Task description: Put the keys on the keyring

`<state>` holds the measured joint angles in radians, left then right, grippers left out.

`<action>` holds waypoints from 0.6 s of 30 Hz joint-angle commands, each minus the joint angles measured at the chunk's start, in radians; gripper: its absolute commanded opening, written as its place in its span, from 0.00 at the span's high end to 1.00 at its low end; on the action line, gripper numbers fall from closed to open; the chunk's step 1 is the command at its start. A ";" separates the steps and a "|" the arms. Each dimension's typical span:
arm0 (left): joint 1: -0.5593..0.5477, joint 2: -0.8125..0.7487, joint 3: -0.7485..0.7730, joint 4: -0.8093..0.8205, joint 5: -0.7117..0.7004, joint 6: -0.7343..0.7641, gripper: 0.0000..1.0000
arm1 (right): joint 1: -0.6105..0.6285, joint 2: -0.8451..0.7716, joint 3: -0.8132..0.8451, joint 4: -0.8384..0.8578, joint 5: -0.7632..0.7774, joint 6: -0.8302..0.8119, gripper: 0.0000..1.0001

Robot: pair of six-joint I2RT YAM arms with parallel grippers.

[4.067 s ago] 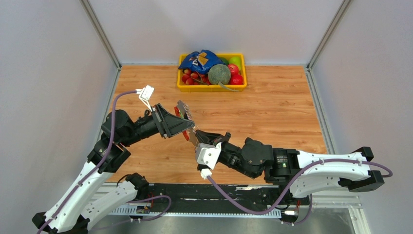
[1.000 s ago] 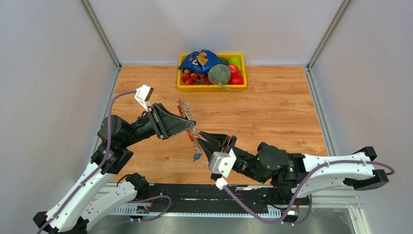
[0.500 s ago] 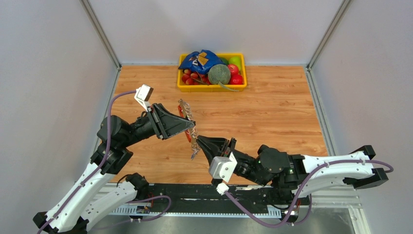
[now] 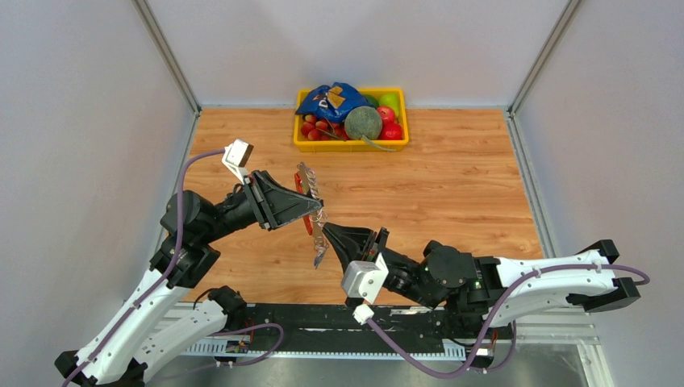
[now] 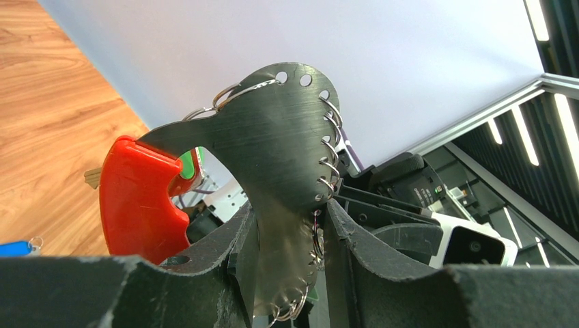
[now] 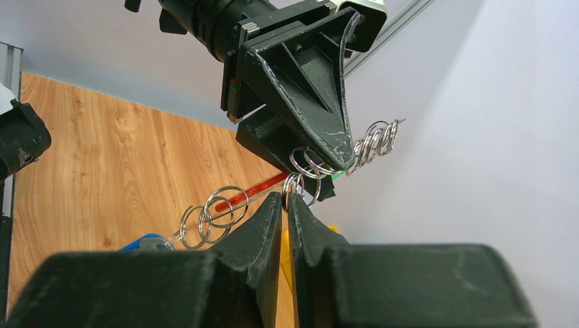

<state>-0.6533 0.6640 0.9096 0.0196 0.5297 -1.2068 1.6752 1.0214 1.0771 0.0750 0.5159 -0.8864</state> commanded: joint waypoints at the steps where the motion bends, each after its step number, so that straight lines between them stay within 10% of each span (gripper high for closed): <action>1: 0.001 -0.004 0.020 0.052 0.015 -0.011 1.00 | 0.011 0.019 0.028 0.060 0.026 -0.038 0.88; 18: 0.001 -0.021 0.002 0.065 0.027 -0.012 1.00 | -0.020 0.031 0.042 0.121 0.059 -0.025 1.00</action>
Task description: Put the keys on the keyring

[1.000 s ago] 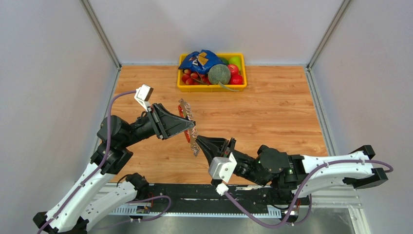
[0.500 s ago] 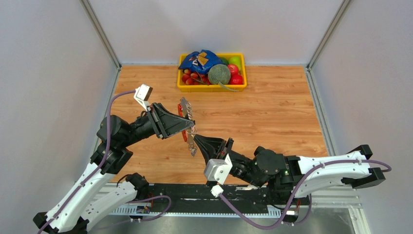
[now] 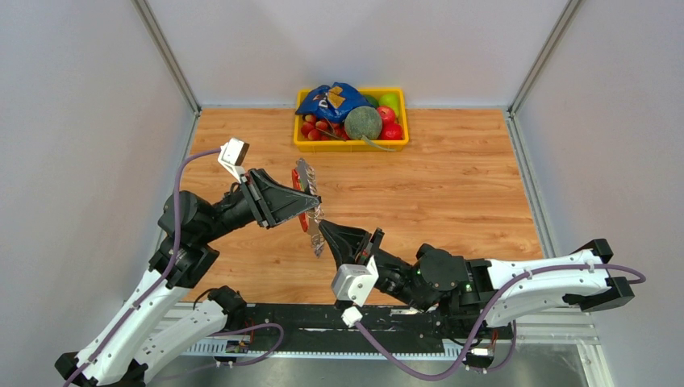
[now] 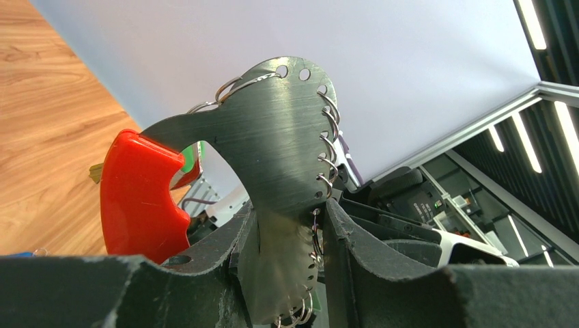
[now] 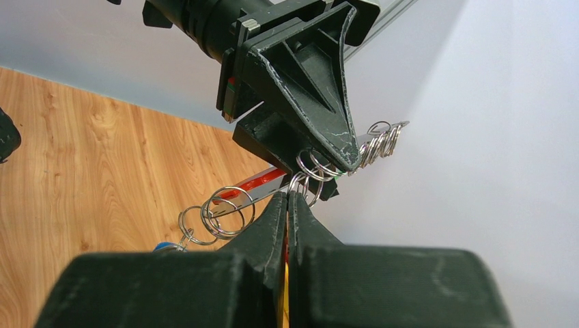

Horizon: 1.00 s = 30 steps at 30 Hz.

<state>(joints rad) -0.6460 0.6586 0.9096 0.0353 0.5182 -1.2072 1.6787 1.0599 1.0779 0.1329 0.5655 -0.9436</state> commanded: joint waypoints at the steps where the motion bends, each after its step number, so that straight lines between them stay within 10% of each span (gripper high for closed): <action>1: -0.006 -0.017 -0.004 0.050 0.035 -0.013 0.99 | -0.026 -0.010 0.044 0.063 0.007 0.044 1.00; 15: -0.006 -0.038 -0.052 0.041 0.044 -0.016 0.30 | -0.042 -0.078 0.034 0.102 -0.009 0.123 1.00; 30: -0.006 -0.075 -0.027 -0.030 0.023 0.030 0.08 | -0.044 -0.117 0.014 0.096 -0.024 0.196 1.00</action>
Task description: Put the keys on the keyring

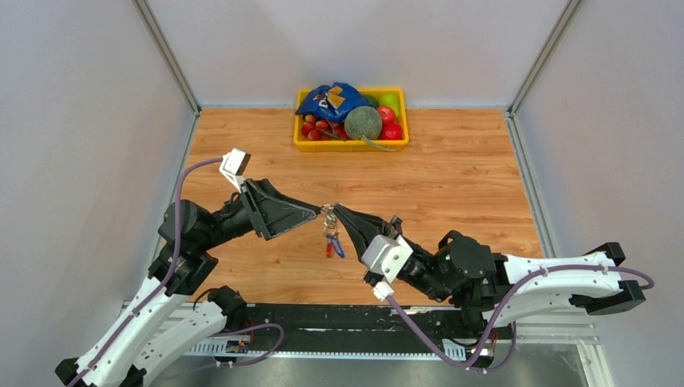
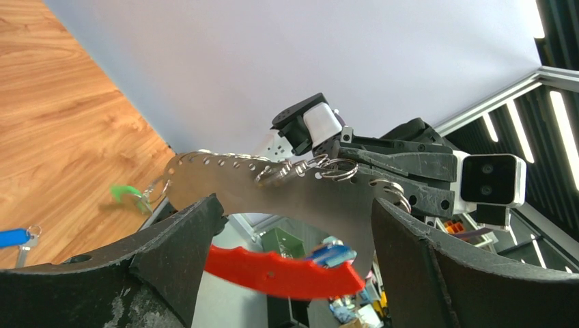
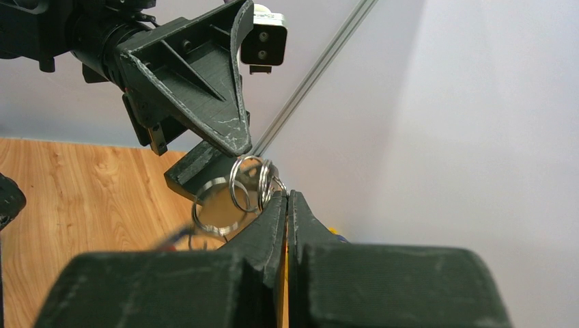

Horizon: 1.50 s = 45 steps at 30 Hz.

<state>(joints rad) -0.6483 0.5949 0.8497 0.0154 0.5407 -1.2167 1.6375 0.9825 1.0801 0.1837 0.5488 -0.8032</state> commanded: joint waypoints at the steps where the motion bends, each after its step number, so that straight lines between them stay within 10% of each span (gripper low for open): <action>1: -0.004 -0.012 0.038 -0.011 0.003 0.043 0.08 | -0.003 -0.043 0.012 0.044 -0.008 0.069 1.00; 27: -0.004 0.089 0.058 0.222 0.077 0.243 0.14 | -0.008 -0.063 -0.044 0.169 0.036 0.339 1.00; 36: -0.004 0.077 0.022 0.077 0.037 0.354 0.23 | -0.083 -0.080 -0.087 0.020 0.108 0.506 1.00; 45: -0.004 0.060 -0.035 -0.096 -0.074 0.434 0.17 | -0.222 -0.130 -0.087 -0.441 0.058 0.896 0.54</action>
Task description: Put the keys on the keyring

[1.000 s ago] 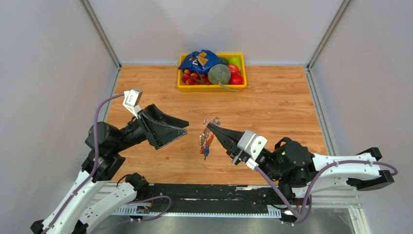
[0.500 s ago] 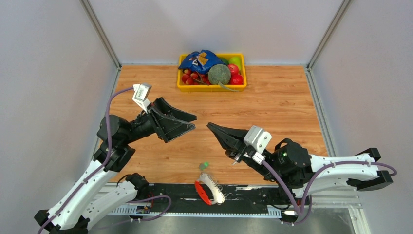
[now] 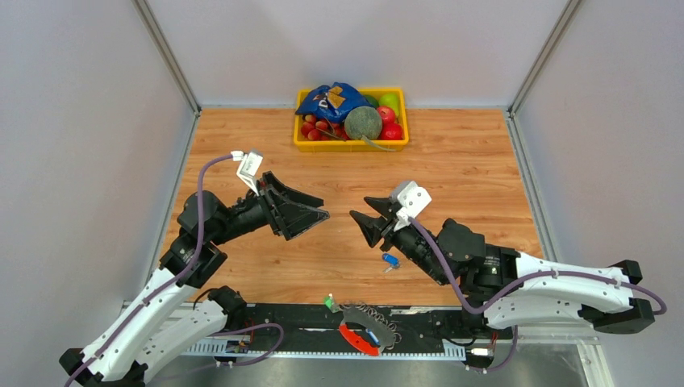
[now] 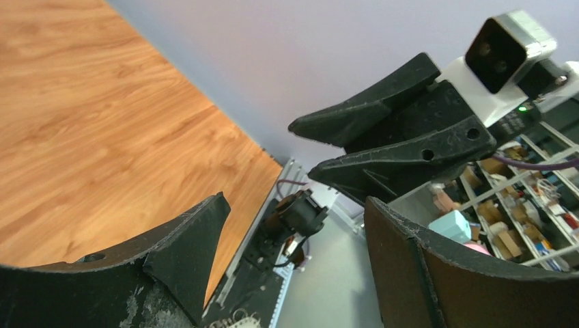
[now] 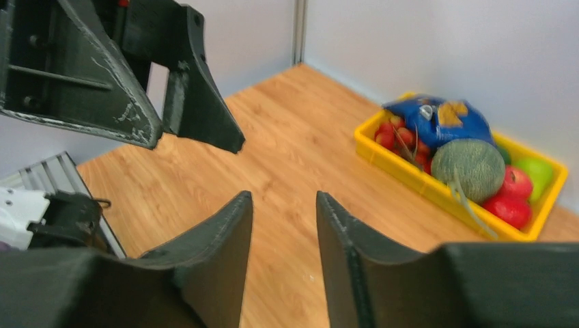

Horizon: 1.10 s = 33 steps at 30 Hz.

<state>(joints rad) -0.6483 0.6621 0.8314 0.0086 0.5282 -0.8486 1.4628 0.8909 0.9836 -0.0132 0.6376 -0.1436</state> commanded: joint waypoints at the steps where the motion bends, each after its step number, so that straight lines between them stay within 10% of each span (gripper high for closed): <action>1: -0.004 -0.005 -0.023 -0.113 -0.078 0.080 0.17 | -0.060 -0.042 0.006 -0.302 -0.058 0.278 0.51; 13: -0.004 -0.013 -0.107 -0.259 -0.184 0.160 0.10 | -0.120 -0.058 -0.169 -0.664 -0.431 0.736 0.42; 33: -0.004 -0.050 -0.254 -0.251 -0.152 0.141 0.08 | -0.196 0.083 -0.387 -0.626 -0.817 0.903 0.40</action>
<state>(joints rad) -0.6483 0.6140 0.5919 -0.2726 0.3500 -0.7158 1.2709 0.9722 0.6254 -0.6727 -0.1112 0.6945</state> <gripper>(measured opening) 0.914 0.596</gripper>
